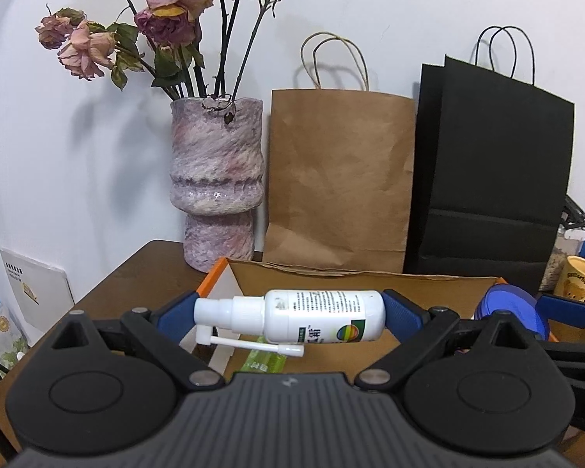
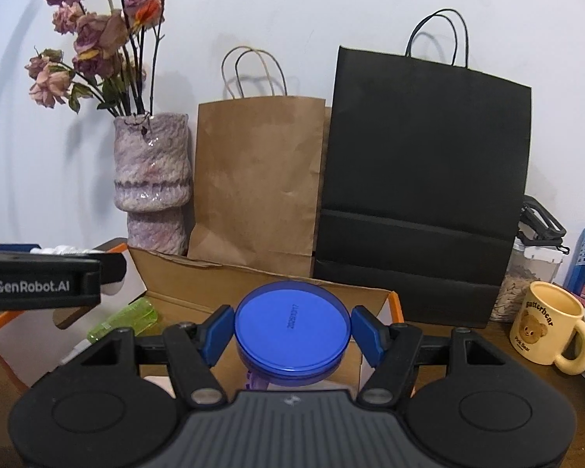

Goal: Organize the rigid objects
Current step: 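Release the spray bottle and blue lid into the red box with both grippers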

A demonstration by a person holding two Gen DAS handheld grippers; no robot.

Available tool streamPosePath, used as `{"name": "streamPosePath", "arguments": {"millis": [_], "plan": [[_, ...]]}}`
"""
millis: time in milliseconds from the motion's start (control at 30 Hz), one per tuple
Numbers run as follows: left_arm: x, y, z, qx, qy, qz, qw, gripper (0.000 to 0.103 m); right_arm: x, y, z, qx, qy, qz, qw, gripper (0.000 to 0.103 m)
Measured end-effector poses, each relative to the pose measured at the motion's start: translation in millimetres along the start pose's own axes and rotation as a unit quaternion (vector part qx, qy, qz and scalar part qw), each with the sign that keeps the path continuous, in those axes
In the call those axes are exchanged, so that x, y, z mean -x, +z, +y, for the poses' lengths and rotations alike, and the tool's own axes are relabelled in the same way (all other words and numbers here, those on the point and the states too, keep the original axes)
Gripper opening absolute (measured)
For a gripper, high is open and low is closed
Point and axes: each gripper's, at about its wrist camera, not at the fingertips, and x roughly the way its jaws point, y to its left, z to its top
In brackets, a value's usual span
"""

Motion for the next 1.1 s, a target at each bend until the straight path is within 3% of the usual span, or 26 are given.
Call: {"name": "streamPosePath", "arguments": {"millis": [400,433,500,1100], "plan": [[-11.3,-3.8,-1.1,-0.018,0.011,0.002,0.9998,0.101,-10.3,-3.0,1.3,0.005,0.000,0.016,1.000,0.066],[-11.1,-3.8,-1.2,-0.019,0.013,-0.001,0.9997,0.103,-10.9,-3.6,0.8,0.003,0.000,0.019,1.000,0.069],[-10.6,-3.5,-0.8,-0.017,0.019,-0.003,0.9997,0.103,-12.1,-4.6,-0.1,0.001,-0.007,0.023,1.000,0.103],[-12.1,-2.7,4.1,-0.010,0.036,0.004,0.9993,0.103,-7.5,-5.1,-0.6,-0.003,-0.018,0.017,1.000,0.103]]}}
